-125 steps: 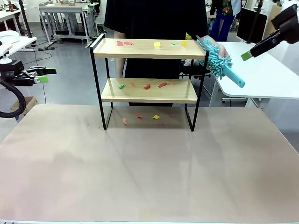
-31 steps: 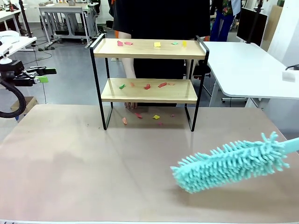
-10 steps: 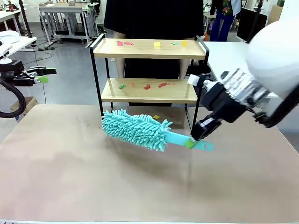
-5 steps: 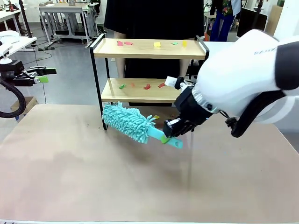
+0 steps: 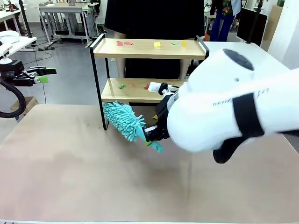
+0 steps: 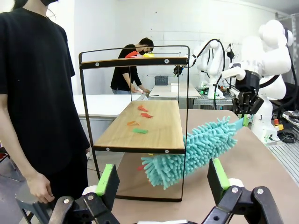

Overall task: Clean the shelf.
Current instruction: Clean the specific section of the Shelf indicated by the human with the Duster.

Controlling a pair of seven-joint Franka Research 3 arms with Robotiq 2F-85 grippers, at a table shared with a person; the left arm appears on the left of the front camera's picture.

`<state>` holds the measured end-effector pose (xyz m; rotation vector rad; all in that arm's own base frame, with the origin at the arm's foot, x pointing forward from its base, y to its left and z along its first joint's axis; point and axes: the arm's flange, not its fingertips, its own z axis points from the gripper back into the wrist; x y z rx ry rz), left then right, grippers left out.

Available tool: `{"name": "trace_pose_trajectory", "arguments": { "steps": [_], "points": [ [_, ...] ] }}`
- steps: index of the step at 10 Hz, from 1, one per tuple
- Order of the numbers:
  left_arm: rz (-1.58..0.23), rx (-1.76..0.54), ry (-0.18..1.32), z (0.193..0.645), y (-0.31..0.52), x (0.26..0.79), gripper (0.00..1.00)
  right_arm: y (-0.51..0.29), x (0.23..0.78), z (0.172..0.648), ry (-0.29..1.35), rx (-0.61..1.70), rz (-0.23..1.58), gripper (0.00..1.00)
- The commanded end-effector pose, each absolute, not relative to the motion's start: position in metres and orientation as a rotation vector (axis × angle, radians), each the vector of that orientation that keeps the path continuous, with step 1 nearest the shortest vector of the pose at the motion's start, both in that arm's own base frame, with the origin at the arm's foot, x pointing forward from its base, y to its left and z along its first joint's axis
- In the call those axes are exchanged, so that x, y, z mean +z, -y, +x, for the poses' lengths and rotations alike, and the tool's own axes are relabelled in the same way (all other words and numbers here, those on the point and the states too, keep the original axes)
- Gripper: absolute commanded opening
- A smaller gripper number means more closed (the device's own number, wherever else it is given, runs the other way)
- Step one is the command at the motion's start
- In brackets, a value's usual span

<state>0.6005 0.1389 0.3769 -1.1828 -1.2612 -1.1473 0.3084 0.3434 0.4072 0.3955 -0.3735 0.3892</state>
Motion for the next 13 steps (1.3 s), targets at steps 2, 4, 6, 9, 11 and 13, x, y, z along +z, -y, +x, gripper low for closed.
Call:
{"name": "trace_pose_trajectory", "arguments": {
  "steps": [2, 4, 6, 9, 11, 13],
  "points": [
    [-1.169, -1.161, 1.265, 0.599, -0.139, 0.379, 1.0, -0.391, 0.411, 0.312, 0.426, 0.303, 0.256, 0.13],
    [-1.169, -1.161, 1.265, 0.599, -0.139, 0.379, 1.0, -0.409, 0.416, 0.307, 0.469, 0.291, 0.218, 0.13],
    [-1.169, -1.161, 1.265, 0.599, -0.139, 0.379, 1.0, -0.365, 0.401, 0.307, 0.417, 0.339, 0.287, 0.13],
    [-1.169, -1.161, 1.265, 0.599, -0.139, 0.379, 1.0, -0.372, 0.4, 0.306, 0.418, 0.321, 0.26, 0.13],
    [-1.169, -1.161, 1.265, 0.599, -0.139, 0.379, 1.0, -0.406, 0.407, 0.298, 0.462, 0.239, 0.184, 0.13],
    [-1.169, -1.161, 1.265, 0.599, -0.139, 0.379, 1.0, -0.432, 0.404, 0.301, 0.475, 0.197, 0.144, 0.13]
  ]
}}
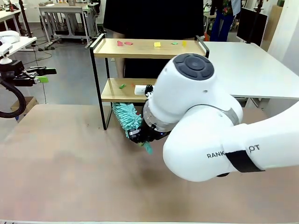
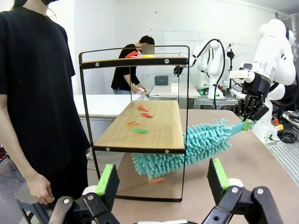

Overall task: Clean the shelf.
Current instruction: Clean the specific section of the Shelf indicated by the human with the Duster.

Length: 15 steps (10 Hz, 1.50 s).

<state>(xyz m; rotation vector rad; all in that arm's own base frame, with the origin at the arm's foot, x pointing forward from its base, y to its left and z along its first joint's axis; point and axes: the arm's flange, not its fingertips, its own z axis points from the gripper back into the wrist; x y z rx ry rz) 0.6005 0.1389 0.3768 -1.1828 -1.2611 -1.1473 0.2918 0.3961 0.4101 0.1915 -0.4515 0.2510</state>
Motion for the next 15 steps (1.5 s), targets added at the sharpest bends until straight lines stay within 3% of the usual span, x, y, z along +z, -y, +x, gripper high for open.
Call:
{"name": "trace_pose_trajectory", "arguments": {
  "steps": [1, 9, 15],
  "points": [
    [-1.169, -1.161, 1.265, 0.599, -0.139, 0.379, 1.0, -0.447, 0.404, 0.303, 0.478, 0.164, 0.109, 0.13],
    [-1.169, -1.161, 1.265, 0.599, -0.139, 0.379, 1.0, -0.543, 0.391, 0.332, 0.545, 0.104, -0.001, 0.13],
    [-1.169, -1.161, 1.265, 0.599, -0.139, 0.379, 1.0, -0.556, 0.383, 0.348, 0.545, 0.025, 0.002, 0.13]
  ]
}}
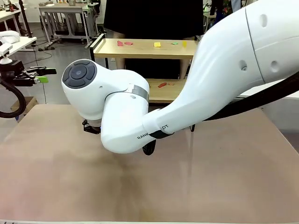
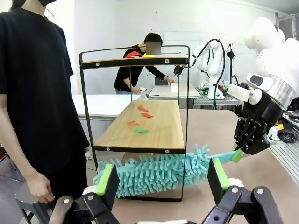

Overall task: Clean the shelf.
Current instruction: Clean the specific section of the Shelf indicated by the human with the Duster.

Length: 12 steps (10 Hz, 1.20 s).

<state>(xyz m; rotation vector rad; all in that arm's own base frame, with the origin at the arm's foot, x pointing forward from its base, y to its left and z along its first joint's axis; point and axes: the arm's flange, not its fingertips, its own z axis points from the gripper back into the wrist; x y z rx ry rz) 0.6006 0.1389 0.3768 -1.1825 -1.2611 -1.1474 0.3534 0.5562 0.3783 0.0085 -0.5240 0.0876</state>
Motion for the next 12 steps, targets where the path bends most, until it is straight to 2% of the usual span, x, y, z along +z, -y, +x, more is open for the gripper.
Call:
{"name": "trace_pose_trajectory", "arguments": {
  "steps": [1, 10, 12],
  "points": [
    [-1.169, -1.161, 1.265, 0.599, -0.139, 0.379, 1.0, -0.548, 0.387, 0.343, 0.537, 0.024, 0.006, 0.13],
    [-1.169, -1.161, 1.265, 0.599, -0.139, 0.379, 1.0, -0.537, 0.356, 0.362, 0.486, 0.03, 0.09, 0.13],
    [-1.169, -1.161, 1.265, 0.599, -0.139, 0.379, 1.0, -0.542, 0.354, 0.37, 0.476, 0.031, 0.023, 0.13]
  ]
}}
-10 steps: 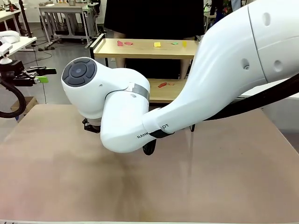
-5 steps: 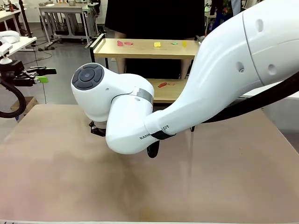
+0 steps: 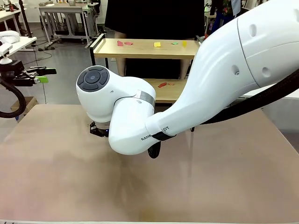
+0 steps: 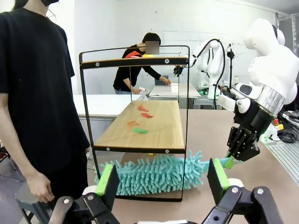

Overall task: Clean the shelf.
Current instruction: Clean the specific section of the Shelf indicated by the human with the Duster.

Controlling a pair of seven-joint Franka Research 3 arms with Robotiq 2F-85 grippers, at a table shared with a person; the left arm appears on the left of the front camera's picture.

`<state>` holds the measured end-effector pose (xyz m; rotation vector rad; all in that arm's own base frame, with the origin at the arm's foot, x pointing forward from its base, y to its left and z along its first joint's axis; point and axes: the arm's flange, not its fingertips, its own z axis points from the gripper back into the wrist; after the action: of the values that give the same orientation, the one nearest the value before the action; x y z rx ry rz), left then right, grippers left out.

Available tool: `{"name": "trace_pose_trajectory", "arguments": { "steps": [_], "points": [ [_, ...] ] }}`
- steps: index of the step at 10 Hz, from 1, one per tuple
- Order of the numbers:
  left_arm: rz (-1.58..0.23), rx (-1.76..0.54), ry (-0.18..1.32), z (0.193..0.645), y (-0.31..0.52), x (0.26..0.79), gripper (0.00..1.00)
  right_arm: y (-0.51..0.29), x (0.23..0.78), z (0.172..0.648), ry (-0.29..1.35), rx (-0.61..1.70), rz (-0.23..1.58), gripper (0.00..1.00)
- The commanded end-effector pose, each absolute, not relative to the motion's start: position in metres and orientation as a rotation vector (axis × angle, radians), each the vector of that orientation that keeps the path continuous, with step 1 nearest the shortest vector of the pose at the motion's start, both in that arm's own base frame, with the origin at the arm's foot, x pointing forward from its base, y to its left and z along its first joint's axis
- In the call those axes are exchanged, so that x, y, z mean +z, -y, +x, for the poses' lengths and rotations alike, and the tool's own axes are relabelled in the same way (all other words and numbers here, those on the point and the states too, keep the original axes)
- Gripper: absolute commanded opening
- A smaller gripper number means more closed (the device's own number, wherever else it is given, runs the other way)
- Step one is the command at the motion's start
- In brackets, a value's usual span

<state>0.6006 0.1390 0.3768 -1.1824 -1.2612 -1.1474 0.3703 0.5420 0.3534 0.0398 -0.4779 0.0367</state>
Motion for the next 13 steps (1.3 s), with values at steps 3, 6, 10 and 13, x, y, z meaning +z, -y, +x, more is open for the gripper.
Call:
{"name": "trace_pose_trajectory", "arguments": {
  "steps": [3, 6, 10, 13],
  "points": [
    [-1.169, -1.161, 1.265, 0.599, -0.139, 0.379, 1.0, -0.541, 0.353, 0.371, 0.477, 0.035, 0.035, 0.13],
    [-1.169, -1.161, 1.265, 0.599, -0.139, 0.379, 1.0, -0.519, 0.35, 0.386, 0.438, -0.001, 0.019, 0.13],
    [-1.169, -1.161, 1.265, 0.599, -0.139, 0.379, 1.0, -0.484, 0.346, 0.397, 0.377, -0.007, 0.014, 0.13],
    [-1.169, -1.161, 1.265, 0.599, -0.139, 0.379, 1.0, -0.439, 0.356, 0.405, 0.373, -0.056, 0.006, 0.13]
  ]
}}
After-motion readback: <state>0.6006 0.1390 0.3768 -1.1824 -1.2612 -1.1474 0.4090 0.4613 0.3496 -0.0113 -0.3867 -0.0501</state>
